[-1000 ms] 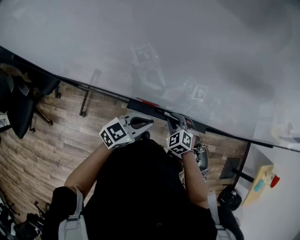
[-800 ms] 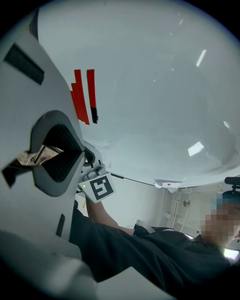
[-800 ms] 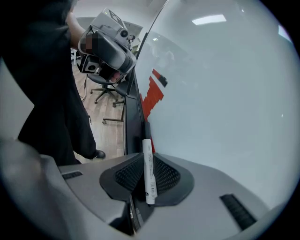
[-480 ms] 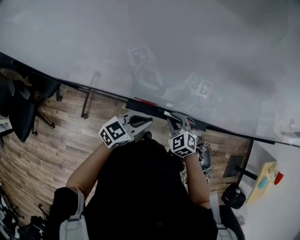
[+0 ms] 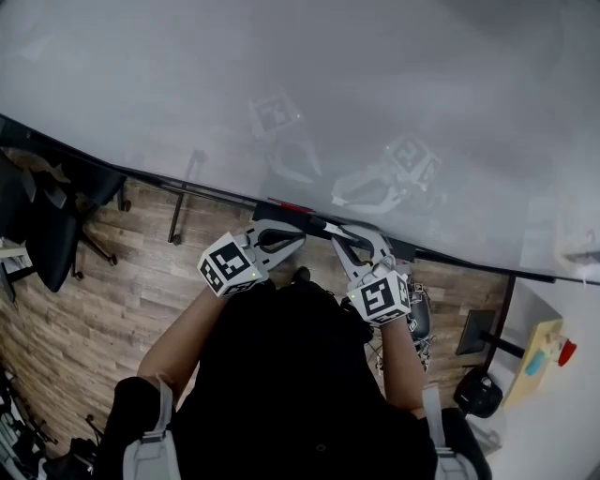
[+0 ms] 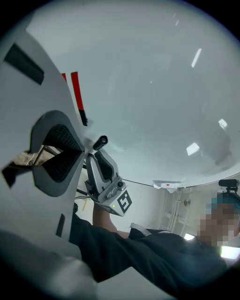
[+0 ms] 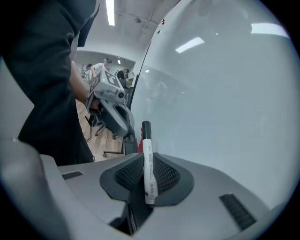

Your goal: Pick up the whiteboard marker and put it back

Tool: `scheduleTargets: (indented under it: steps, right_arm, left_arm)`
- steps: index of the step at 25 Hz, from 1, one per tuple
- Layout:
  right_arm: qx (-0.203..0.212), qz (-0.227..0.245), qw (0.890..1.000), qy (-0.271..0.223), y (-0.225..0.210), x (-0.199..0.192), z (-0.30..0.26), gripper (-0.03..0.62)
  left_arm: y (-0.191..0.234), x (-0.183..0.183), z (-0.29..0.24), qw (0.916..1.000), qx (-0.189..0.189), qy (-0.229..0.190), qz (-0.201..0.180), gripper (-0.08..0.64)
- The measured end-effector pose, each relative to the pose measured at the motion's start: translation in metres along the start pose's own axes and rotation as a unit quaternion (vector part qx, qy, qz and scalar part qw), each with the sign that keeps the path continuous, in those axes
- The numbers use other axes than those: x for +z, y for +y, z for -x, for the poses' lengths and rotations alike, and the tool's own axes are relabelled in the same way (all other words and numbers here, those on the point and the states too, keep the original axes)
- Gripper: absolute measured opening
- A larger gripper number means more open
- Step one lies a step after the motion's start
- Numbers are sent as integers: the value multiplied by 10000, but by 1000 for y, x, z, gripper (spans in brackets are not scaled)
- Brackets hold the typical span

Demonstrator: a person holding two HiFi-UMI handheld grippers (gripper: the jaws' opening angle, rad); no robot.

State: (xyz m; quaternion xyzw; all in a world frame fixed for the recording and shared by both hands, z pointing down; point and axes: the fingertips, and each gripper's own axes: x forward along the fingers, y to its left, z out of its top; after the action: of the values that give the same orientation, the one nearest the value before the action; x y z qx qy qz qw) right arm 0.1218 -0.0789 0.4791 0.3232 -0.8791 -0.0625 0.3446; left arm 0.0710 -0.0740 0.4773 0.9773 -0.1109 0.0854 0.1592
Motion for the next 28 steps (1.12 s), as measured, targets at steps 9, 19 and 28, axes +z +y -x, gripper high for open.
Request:
scheduleTargets:
  steps: [9, 19, 28]
  right_arm:
    - [253, -1424, 9652, -2178, -25, 74, 53, 72]
    - [860, -2379, 9046, -3432, -47, 62, 104, 71]
    - [1360, -2905, 8397, -4383, -52, 65, 139, 71]
  left_arm:
    - [-7, 34, 4, 9992, 37, -302, -274, 12]
    - [-25, 84, 10, 9955, -65, -666, -677, 11]
    - [-35, 106, 18, 9905, -163, -886, -1036, 12]
